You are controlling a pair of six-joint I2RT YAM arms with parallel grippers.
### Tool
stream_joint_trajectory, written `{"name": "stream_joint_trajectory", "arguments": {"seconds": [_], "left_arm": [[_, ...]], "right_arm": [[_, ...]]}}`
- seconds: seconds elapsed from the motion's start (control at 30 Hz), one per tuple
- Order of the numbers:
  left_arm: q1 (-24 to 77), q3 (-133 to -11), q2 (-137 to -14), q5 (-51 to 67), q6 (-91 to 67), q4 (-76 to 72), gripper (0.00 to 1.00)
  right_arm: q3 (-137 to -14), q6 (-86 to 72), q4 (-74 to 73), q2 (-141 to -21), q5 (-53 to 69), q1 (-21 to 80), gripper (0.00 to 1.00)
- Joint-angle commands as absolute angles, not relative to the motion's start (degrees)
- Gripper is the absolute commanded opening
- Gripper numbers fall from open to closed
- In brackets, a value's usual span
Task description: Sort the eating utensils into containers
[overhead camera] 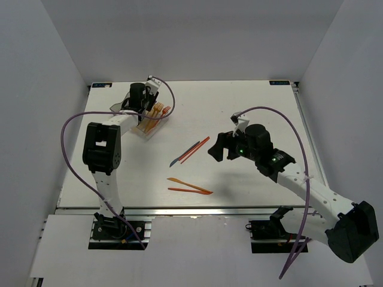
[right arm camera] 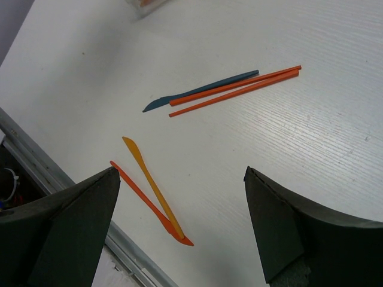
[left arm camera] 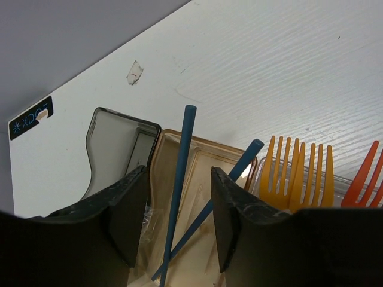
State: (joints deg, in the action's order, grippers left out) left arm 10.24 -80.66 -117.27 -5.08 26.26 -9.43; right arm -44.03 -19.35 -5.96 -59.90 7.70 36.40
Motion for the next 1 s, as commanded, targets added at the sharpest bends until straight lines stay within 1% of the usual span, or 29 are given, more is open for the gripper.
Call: {"name": "stream_joint_trajectory", "arguments": {"seconds": [0.0,0.1,0.13,0.2,0.23,0.3,0.33,0.37,0.43,0.47,0.5,0.53,0.6,0.63,0.7,0.73,0.8,0.83,0.87,0.97], "left_arm": [[10.2,-84.0,-112.4,-4.1,23.6,-9.8,0.57],[10.4,-85.8,-109.0,-6.6,20.8,-9.1,0.67],[10.5,-86.5,-107.9,-7.0,18.5,-8.4,0.75],[10.6,-89.0,-104.1,-7.3,15.0,-5.4,0.96],[10.7,-90.1,-102.8,-7.2,10.7,-3.9,0.98],[11.1,-94.4,-99.6,-8.9,5.6,2.1,0.98],[11.2,-96.2,-98.8,-10.0,0.0,4.8,0.98],[11.2,-98.1,-98.0,-10.8,-3.9,10.9,0.98],[11.2,-102.0,-95.5,-13.3,-12.7,17.6,0.98],[11.2,-102.1,-94.1,-12.9,-14.7,20.5,0.98],[11.2,-101.3,-90.6,-11.3,-16.4,25.1,0.98],[11.2,-96.8,-88.1,-10.1,-18.5,26.5,0.98],[11.2,-89.1,-82.2,-8.3,-19.3,26.9,0.98],[11.2,-79.5,-75.3,-8.1,-19.2,25.9,0.98],[11.2,-70.5,-68.8,-9.1,-17.0,22.9,0.98],[11.2,-64.0,-63.9,-12.1,-16.1,22.8,0.98],[11.3,-59.4,-60.7,-15.4,-13.9,23.8,0.98],[11.3,-57.7,-59.6,-16.9,-13.5,24.3,0.98],[11.5,-54.2,-57.5,-20.3,-13.9,24.3,0.98],[11.5,-48.4,-53.6,-19.4,-14.9,21.9,0.98]], "right_arm": [[-43.6,-19.6,-2.8,-61.3,8.4,35.9,0.89],[-44.6,-19.8,-2.5,-64.9,7.5,35.8,0.89],[-45.3,-19.9,-2.6,-66.1,6.6,35.7,0.89],[-47.8,-20.8,-2.7,-70.3,5.8,35.7,0.89],[-49.0,-21.3,-3.4,-72.1,4.4,35.7,0.89],[-52.4,-23.8,-5.7,-78.0,1.5,35.8,0.89],[-55.9,-24.7,-6.7,-80.2,-2.8,35.9,0.89],[-57.4,-25.5,-8.2,-83.9,-5.0,36.0,0.89],[-61.3,-27.0,-9.4,-87.2,-10.8,36.6,0.84],[-62.7,-27.1,-10.6,-88.7,-12.6,36.8,0.77],[-64.1,-27.3,-11.9,-91.6,-14.4,37.2,0.75],[-67.1,-27.9,-12.9,-93.1,-17.6,37.3,0.74],[-69.9,-29.8,-16.2,-96.7,-19.1,37.4,0.72],[-72.1,-32.7,-17.0,-97.6,-19.7,37.3,0.69],[-72.9,-36.0,-18.8,-99.0,-19.5,37.8,0.64],[-72.5,-38.0,-17.9,-98.9,-20.0,38.3,0.64],[-70.1,-39.3,-14.6,-98.2,-22.7,41.1,0.64],[-70.0,-39.8,-14.6,-98.5,-26.0,42.1,0.63],[-71.6,-41.6,-15.5,-100.4,-27.3,42.9,0.63],[-77.1,-46.9,-23.1,-105.9,-31.0,45.5,0.62]]}}
